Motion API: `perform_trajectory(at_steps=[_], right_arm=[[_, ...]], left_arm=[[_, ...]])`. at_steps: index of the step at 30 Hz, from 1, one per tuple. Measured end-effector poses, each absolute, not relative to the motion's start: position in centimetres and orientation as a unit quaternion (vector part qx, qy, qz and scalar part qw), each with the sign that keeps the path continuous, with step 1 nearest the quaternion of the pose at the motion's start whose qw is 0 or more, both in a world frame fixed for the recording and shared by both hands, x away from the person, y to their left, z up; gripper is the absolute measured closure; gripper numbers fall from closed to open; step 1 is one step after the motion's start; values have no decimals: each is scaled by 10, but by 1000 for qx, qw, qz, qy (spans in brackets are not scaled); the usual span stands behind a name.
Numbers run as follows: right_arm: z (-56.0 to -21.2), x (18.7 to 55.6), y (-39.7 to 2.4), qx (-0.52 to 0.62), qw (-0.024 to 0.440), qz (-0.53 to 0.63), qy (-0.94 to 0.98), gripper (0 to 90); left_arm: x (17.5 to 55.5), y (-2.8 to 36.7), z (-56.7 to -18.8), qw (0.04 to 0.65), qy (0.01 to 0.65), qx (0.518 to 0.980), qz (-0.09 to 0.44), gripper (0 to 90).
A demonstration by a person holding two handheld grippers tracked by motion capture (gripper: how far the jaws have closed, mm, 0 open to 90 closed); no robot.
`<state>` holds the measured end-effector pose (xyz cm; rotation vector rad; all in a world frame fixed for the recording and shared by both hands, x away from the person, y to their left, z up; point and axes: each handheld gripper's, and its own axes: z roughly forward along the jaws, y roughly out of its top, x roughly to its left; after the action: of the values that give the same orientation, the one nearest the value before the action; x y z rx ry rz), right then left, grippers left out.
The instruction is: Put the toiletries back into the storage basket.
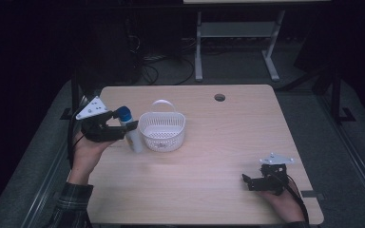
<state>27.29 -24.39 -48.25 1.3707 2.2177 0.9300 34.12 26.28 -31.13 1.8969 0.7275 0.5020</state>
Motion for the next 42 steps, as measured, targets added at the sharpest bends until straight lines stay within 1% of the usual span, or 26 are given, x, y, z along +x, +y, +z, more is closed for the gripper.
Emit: perform_trajectory(at_steps=[25, 33, 42], right_arm=[[-483, 273, -244, 487, 186, 330, 787, 12], [-483, 273, -244, 487, 186, 330, 787, 12], [-483, 273, -244, 486, 186, 330, 787, 13]], left_arm=[[367, 244, -277, 517, 279, 780, 217, 352], [375, 236, -277, 519, 278, 779, 218, 352], [387, 226, -292, 504, 280, 786, 220, 352]])
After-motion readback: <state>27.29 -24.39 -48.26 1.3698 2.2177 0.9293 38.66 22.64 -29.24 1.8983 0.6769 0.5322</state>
